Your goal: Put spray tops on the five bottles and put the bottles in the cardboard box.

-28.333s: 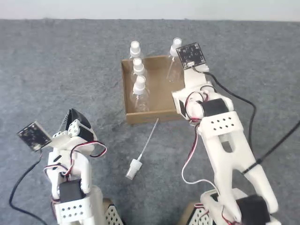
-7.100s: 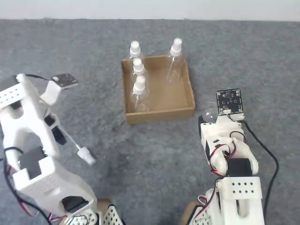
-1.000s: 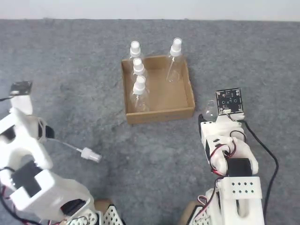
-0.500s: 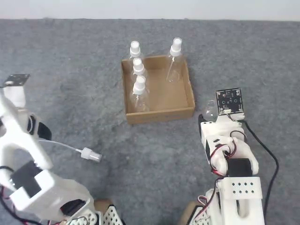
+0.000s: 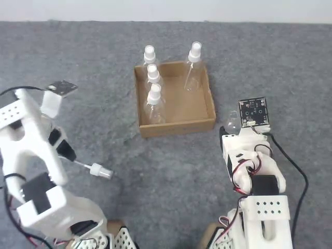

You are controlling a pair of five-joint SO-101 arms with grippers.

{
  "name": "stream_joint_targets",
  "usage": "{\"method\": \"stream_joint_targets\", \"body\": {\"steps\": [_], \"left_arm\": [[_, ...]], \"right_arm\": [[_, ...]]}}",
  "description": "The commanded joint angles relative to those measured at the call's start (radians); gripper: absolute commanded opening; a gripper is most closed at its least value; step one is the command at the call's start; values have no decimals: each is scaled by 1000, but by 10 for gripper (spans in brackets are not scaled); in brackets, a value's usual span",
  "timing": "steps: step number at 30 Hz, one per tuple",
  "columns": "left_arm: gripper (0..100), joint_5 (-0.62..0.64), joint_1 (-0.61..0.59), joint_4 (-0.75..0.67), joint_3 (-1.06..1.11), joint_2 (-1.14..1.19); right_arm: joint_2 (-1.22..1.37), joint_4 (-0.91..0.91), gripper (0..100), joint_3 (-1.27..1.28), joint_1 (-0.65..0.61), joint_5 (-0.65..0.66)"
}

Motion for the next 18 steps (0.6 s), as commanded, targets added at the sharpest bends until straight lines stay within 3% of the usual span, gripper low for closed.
{"method": "stream_joint_targets", "body": {"steps": [1,11,18], "left_arm": [[221,-89,6,61,-48,-26],[221,-227,6,66,-21,-37],[221,-307,54,26,193,-298]], "right_arm": [[-25,-24,9,-15,13,14],[-25,-27,9,-15,12,14],[-25,-28,9,-15,7,14]]}}
